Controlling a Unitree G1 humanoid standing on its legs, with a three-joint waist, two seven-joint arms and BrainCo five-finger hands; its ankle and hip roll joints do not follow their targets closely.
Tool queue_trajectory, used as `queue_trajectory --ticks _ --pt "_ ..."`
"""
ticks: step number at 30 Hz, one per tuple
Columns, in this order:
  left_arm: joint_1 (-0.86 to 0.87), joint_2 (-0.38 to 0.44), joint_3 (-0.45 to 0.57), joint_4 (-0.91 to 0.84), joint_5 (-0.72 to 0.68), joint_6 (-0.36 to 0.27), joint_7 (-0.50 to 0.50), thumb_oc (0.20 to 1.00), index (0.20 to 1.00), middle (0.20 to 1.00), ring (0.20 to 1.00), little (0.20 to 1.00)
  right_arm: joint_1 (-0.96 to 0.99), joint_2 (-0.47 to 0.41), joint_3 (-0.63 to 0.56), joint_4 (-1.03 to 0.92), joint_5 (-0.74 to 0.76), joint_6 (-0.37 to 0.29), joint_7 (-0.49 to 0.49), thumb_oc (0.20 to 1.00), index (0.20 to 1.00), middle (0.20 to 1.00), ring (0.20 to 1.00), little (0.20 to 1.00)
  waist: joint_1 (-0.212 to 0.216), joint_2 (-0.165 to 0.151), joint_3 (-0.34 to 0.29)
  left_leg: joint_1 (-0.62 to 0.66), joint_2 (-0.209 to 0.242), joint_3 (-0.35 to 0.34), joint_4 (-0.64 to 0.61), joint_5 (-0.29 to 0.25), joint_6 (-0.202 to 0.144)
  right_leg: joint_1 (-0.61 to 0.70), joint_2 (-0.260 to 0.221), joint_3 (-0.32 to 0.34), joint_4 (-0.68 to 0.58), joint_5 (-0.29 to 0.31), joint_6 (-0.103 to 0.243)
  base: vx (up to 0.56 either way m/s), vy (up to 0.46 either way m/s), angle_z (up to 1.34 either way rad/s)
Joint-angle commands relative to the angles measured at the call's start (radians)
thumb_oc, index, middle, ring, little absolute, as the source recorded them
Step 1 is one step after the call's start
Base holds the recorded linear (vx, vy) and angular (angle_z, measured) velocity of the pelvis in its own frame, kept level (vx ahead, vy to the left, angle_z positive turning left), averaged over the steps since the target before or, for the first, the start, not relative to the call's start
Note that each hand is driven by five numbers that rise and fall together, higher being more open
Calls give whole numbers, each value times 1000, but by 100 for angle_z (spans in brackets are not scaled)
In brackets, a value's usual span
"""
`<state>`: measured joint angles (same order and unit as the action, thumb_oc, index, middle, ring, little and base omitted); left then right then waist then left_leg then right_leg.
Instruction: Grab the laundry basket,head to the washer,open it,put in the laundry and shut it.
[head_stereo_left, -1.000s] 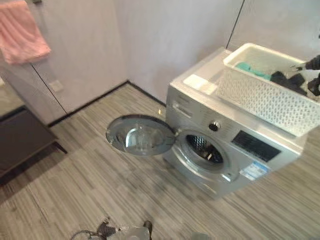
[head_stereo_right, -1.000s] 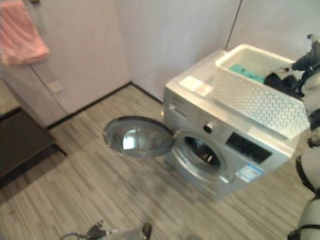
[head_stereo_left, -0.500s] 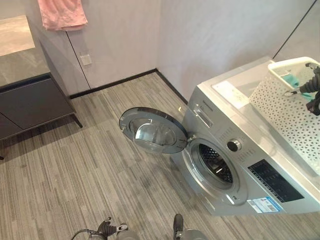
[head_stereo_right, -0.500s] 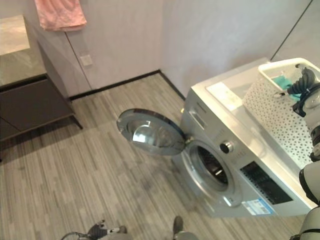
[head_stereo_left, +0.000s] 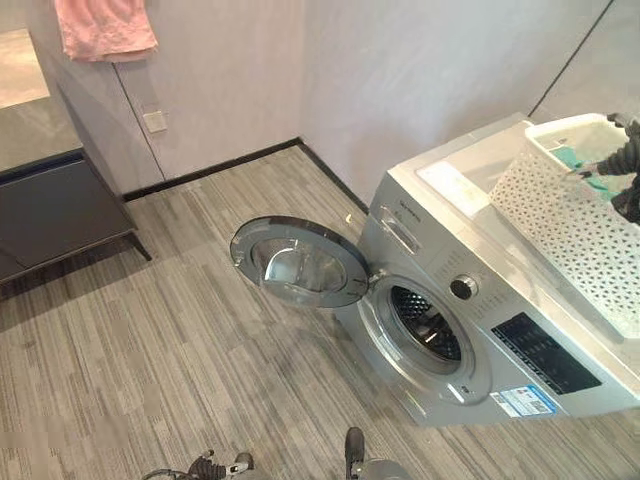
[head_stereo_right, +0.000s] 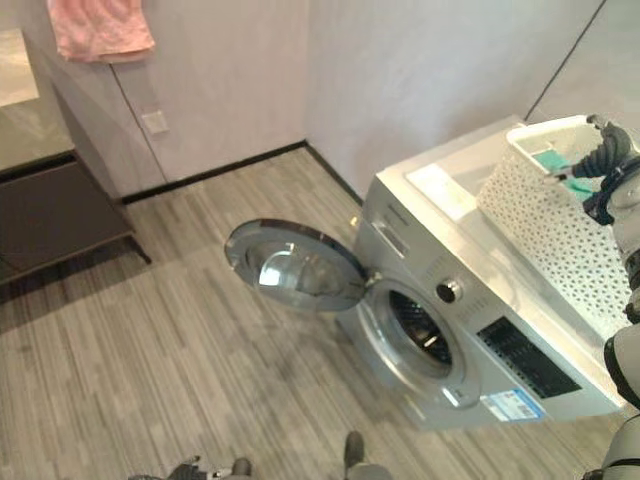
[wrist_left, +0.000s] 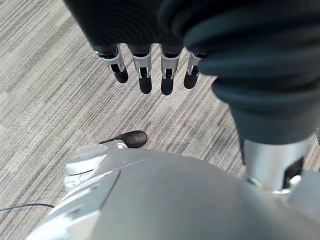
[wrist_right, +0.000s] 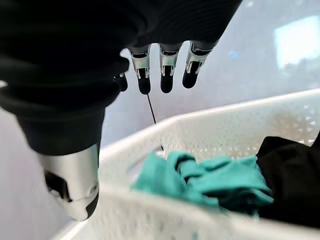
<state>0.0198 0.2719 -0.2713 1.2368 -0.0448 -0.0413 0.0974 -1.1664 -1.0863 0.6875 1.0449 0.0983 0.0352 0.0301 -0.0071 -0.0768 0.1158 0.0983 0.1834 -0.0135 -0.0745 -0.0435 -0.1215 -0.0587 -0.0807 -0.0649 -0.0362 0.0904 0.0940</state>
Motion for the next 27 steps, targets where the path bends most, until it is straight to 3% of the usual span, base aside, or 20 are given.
queue_trajectory --ticks 1,10,27 --pt "-1 50 -6 41 46 -1 3 1000 1000 1000 1000 1000 -165 -91 33 61 88 -32 -14 1000 1000 1000 1000 1000 22 -34 -28 72 55 -10 66 -57 6 -85 -60 7 92 -43 59 27 -25 -27" --pt "-23 55 -20 14 21 -11 2 1000 1000 1000 1000 1000 -202 -87 64 156 66 -16 -3 1000 1000 1000 1000 1000 28 -28 -27 55 71 -16 63 -22 -6 -90 -55 -11 82 -45 54 23 -42 -3" --pt "-75 119 -31 -48 -79 -39 -15 1000 1000 1000 1000 1000 -309 -46 143 315 -71 6 -18 1000 1000 1000 1000 1000 78 25 68 -122 96 -54 36 163 -42 -245 -65 -96 158 -80 24 -26 -70 12"
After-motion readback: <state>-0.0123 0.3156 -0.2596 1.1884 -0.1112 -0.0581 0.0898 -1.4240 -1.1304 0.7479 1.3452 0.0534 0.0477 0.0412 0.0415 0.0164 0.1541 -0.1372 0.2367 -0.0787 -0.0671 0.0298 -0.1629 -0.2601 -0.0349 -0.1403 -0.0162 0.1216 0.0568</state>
